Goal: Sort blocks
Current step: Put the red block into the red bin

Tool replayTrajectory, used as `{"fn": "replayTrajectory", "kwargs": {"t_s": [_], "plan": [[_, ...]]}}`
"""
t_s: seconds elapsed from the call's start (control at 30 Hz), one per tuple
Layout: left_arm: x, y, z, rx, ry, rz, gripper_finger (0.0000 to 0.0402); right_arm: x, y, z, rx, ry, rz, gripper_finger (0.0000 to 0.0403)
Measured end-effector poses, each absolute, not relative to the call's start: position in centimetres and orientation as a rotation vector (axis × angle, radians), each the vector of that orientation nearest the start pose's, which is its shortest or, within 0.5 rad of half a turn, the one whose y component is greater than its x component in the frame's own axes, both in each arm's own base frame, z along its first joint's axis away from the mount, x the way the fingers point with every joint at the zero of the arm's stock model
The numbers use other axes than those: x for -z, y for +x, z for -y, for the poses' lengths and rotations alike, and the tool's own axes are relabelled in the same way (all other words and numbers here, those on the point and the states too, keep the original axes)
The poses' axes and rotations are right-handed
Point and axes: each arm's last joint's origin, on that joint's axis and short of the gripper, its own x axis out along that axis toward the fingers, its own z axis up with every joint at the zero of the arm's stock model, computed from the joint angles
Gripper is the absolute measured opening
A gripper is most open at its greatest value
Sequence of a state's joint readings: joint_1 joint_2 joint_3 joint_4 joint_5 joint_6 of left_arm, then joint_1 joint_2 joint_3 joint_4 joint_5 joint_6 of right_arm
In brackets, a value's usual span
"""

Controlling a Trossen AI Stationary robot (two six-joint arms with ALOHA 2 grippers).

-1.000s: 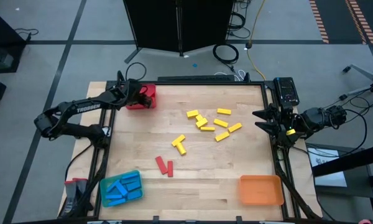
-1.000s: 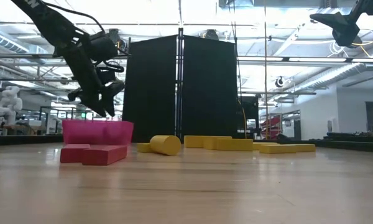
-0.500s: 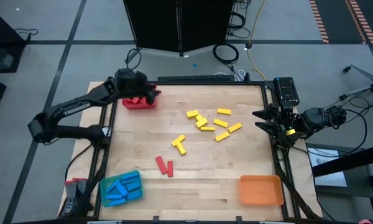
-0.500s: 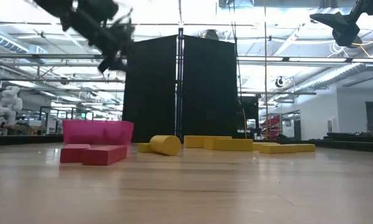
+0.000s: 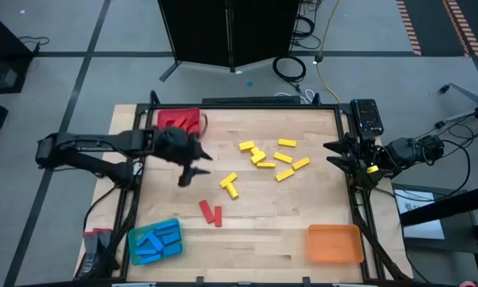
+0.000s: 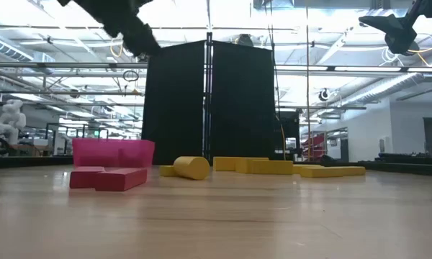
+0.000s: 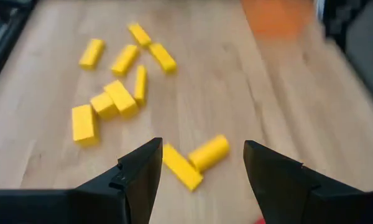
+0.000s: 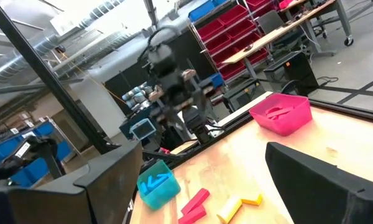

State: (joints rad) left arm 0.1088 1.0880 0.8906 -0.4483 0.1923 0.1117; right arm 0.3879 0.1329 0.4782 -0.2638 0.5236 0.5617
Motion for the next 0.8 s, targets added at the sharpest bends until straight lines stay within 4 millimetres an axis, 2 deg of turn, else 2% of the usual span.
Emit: {"fn": "replayTrajectory", "kwargs": {"t_s": [0.27, 0.57, 0.8], "plan": [[-26.3, 24.3, 2.2, 0.295, 0.319, -0.762, 0.0231, -28.6, 6.2, -1.0, 0.112, 0.599, 0.111, 0.0338], [-21.7, 25.5, 6.3, 0.575, 0.561, -0.946, 0.0231, -28.6, 6.2, -1.0, 0.111, 0.6, 0.111, 0.0338], [-18.6, 26.0, 8.2, 0.67, 0.644, -1.071, 0.0231, -28.5, 6.2, -1.0, 0.112, 0.597, 0.108, 0.0338]]}}
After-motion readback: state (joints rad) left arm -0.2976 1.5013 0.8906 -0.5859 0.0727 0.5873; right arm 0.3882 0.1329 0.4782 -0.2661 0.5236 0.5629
